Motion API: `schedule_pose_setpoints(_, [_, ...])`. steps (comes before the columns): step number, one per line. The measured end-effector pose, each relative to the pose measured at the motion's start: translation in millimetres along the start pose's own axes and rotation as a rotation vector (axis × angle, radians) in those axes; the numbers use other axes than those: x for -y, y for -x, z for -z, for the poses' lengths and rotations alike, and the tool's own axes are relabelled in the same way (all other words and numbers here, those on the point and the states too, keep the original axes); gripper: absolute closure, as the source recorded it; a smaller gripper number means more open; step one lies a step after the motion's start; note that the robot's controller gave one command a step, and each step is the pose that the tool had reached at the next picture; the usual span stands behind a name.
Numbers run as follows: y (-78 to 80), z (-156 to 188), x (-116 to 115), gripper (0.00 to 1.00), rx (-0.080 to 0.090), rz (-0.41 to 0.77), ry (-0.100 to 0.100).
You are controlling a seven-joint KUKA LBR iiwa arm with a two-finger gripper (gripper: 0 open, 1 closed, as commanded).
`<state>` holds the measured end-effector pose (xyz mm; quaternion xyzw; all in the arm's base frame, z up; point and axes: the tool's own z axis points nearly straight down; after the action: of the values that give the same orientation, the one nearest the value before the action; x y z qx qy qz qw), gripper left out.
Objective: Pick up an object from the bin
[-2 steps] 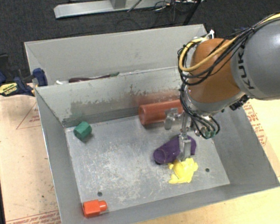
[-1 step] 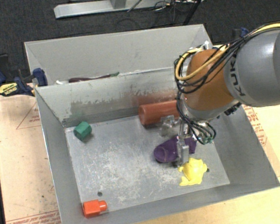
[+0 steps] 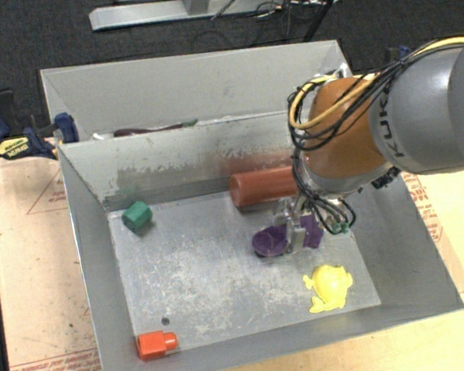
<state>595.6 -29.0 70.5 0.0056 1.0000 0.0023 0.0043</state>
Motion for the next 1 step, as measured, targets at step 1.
schedule_pose_setpoints(1, [0.0,0.0,0.0,1.00,0.000,0.000,0.000])
